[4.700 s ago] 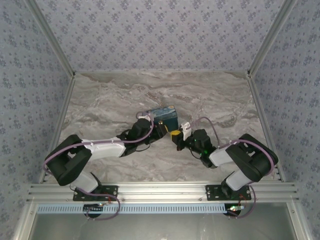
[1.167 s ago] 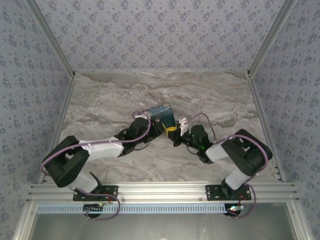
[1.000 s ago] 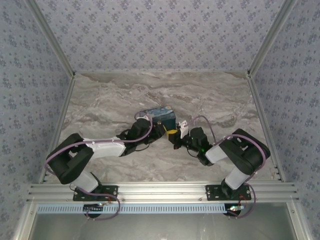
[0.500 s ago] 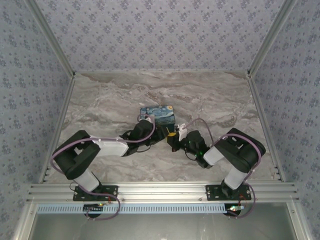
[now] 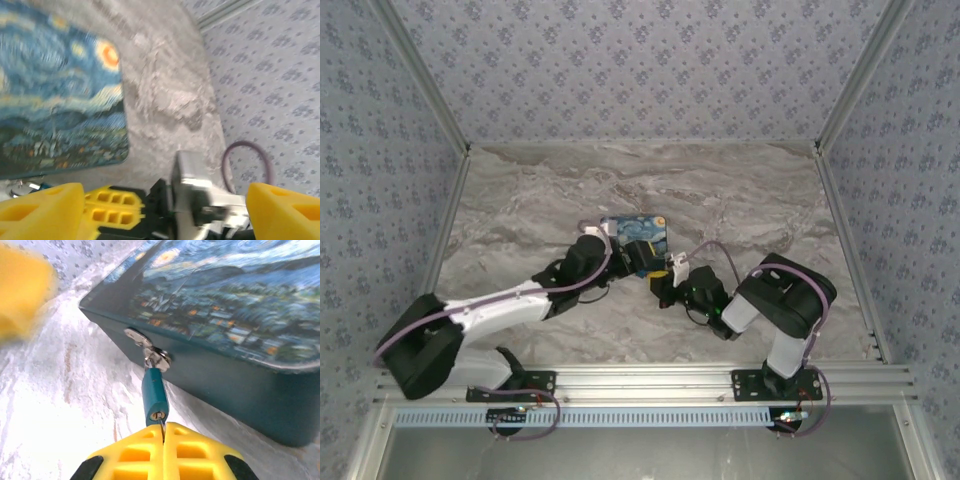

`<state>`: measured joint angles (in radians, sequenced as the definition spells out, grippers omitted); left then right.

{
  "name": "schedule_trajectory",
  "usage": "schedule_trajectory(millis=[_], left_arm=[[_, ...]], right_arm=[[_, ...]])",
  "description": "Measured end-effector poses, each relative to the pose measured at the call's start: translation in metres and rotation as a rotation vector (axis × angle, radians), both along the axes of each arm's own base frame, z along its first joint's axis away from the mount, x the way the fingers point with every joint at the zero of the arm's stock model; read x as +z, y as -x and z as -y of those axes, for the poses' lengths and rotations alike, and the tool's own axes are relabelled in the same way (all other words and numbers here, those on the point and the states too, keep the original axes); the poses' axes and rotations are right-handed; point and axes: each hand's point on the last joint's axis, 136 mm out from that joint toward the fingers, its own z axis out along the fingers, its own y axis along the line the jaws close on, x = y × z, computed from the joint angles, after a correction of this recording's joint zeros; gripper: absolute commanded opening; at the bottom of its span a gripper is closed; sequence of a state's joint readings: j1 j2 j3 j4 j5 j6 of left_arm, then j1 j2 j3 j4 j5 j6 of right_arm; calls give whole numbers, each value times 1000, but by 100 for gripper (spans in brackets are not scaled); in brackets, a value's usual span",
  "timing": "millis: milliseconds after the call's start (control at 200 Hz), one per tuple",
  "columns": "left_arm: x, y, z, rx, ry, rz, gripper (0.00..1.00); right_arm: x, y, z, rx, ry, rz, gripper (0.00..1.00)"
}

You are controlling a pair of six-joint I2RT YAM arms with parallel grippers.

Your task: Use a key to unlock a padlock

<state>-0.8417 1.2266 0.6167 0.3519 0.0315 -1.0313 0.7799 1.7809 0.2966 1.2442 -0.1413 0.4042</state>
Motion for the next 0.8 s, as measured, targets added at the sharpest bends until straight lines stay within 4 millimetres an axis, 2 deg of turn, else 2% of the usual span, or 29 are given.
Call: schedule_trajectory(millis=[95, 285, 440, 600, 799], left_arm=[[18, -2, -12, 24, -2, 50, 87], [32, -9, -42, 66, -53, 119, 88], [48, -12, -66, 83, -115, 244, 88], [47, -6, -84, 71, -205, 371, 88], [40, -15, -104, 96, -221, 333, 86]], right_arm=[[0, 0, -2, 3, -2, -2, 0], [2, 0, -6, 4, -17, -10, 0], [3, 2, -11, 4, -29, -28, 0], [2, 5, -15, 0, -36, -51, 0], [-1, 6, -16, -22, -49, -93, 0]])
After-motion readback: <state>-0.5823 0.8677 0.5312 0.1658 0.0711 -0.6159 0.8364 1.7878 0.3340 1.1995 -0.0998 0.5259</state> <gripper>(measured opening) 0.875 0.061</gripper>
